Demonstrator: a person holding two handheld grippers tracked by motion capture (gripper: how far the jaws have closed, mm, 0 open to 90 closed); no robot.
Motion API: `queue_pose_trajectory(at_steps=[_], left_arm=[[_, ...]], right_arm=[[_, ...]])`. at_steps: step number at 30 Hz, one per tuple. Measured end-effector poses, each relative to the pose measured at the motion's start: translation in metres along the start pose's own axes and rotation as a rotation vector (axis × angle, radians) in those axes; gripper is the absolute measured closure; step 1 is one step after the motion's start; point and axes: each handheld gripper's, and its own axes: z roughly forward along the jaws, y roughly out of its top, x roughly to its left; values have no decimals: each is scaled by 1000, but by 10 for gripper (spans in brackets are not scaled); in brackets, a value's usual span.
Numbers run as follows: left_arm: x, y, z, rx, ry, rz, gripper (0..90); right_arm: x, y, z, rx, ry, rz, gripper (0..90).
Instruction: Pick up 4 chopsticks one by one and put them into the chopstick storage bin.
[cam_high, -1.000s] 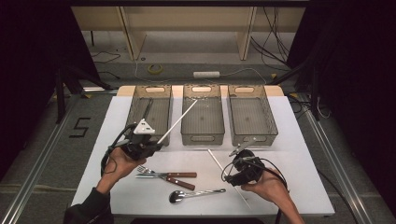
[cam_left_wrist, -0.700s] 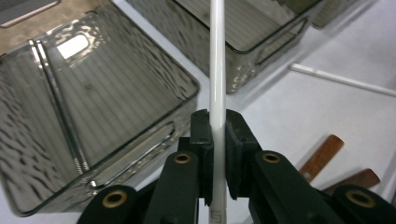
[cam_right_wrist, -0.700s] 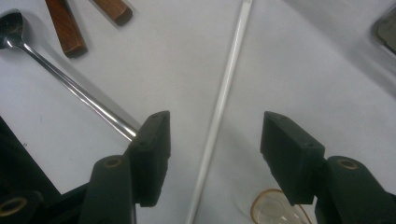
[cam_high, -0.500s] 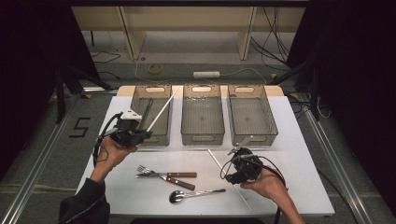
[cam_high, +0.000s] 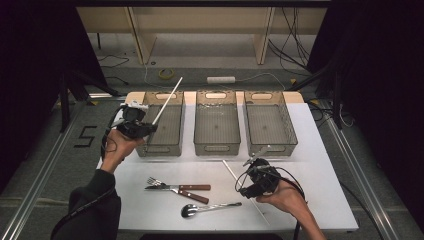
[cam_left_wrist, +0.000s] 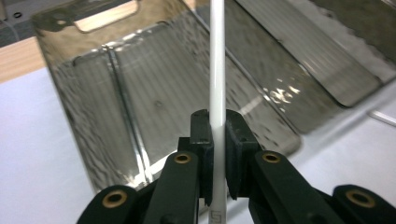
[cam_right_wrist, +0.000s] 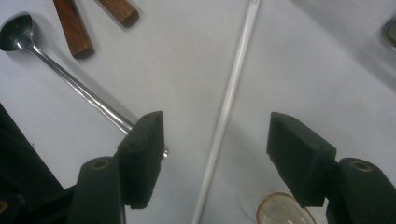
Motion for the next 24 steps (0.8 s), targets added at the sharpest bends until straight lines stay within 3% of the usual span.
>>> queue_pose_trajectory(at_steps=[11,24], left_arm=[[22,7,27,48,56,-77,828],[31,1,50,134,76,-132,827]], right_arm=[[4,2,-1,-16,10,-13,349],[4,0,-1,-19,12,-14,349]])
